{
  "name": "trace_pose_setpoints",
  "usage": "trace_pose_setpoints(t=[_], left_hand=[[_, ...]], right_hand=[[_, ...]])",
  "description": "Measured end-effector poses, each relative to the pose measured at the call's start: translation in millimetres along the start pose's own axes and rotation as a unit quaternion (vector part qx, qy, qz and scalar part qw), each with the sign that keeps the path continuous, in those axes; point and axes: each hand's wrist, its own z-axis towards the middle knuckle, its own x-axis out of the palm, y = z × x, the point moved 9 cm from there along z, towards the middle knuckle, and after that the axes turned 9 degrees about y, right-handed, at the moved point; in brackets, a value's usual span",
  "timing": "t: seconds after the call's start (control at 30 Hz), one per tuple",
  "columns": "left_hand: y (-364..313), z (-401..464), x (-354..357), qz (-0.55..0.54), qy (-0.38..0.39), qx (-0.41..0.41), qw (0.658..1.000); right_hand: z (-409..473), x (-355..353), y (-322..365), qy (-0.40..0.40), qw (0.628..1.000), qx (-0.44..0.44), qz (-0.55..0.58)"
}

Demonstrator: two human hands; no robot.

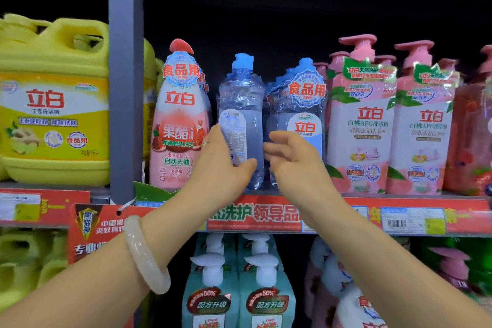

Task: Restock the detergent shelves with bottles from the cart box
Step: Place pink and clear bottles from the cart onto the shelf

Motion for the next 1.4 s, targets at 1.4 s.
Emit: trace_pose_setpoints(t=[1.4], left_hand=[[0,5,-20,0.364,0.115,-0.103,0.918]], right_hand=[[0,15,25,-0.021,0.931,-0.022,-0.365]])
